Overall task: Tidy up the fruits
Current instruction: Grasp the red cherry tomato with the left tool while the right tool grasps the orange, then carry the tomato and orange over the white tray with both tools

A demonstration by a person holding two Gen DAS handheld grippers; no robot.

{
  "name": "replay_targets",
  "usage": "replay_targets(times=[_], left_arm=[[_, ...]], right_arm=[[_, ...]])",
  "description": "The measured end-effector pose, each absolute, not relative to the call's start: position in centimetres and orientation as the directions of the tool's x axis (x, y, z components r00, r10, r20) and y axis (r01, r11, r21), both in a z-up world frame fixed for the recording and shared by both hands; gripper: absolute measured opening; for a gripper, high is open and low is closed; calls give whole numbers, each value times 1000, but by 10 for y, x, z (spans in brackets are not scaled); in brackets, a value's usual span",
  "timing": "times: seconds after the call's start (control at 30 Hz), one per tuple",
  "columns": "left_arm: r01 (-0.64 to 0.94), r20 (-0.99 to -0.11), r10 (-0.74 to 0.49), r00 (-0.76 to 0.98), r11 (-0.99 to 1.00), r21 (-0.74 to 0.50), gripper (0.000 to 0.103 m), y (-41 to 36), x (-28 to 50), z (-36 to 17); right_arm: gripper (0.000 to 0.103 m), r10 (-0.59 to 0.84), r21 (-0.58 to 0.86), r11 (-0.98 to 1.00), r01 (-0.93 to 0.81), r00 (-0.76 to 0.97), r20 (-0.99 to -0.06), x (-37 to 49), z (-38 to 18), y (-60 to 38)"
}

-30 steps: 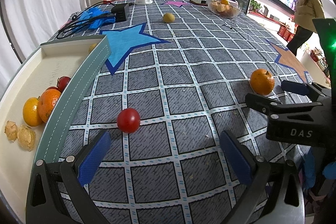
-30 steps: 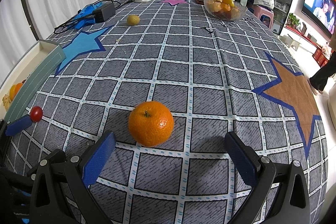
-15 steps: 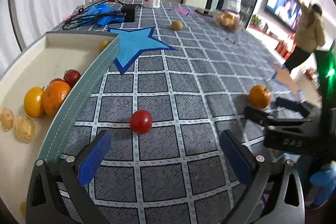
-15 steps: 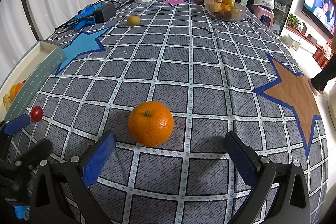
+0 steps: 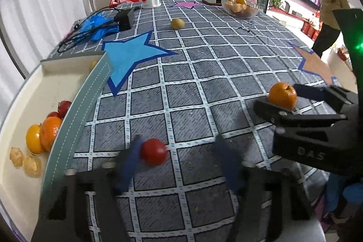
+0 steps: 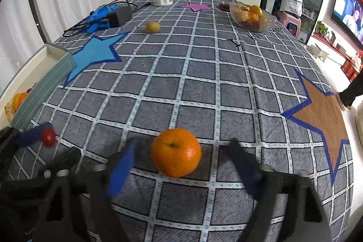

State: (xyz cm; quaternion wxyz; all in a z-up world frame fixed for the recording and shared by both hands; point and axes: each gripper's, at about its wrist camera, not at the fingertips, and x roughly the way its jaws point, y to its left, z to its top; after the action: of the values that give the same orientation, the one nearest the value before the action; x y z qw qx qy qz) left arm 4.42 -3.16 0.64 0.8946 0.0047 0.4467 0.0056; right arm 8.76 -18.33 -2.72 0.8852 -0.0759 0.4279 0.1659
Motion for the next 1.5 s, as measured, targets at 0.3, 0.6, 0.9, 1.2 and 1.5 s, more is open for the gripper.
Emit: replay_targets(times=[0.3,0.6,0.9,1.2,1.5], left_arm=[[-12,-786,23,617,1000,20,21,-28,30,14],[1,-732,-1,682,1000,-1,22,-16,4,46],[-86,-690,65,721,996,4,22,38,-18,68],[-256,-687,195,700,967,14,22,118,-30,66],[-319,-708,233,667,948,11,22,155,-29,47]], right_arm=[[39,294,80,926,-370,569,-768,79,-18,-188],[39,339,102,906,-410,562,-754,61,3,-171],[39,424,125,852,-508,531,-734,45,27,-115],[39,497,130,766,-629,452,-741,38,38,-32],[39,514,141,725,-674,393,-762,43,31,17]])
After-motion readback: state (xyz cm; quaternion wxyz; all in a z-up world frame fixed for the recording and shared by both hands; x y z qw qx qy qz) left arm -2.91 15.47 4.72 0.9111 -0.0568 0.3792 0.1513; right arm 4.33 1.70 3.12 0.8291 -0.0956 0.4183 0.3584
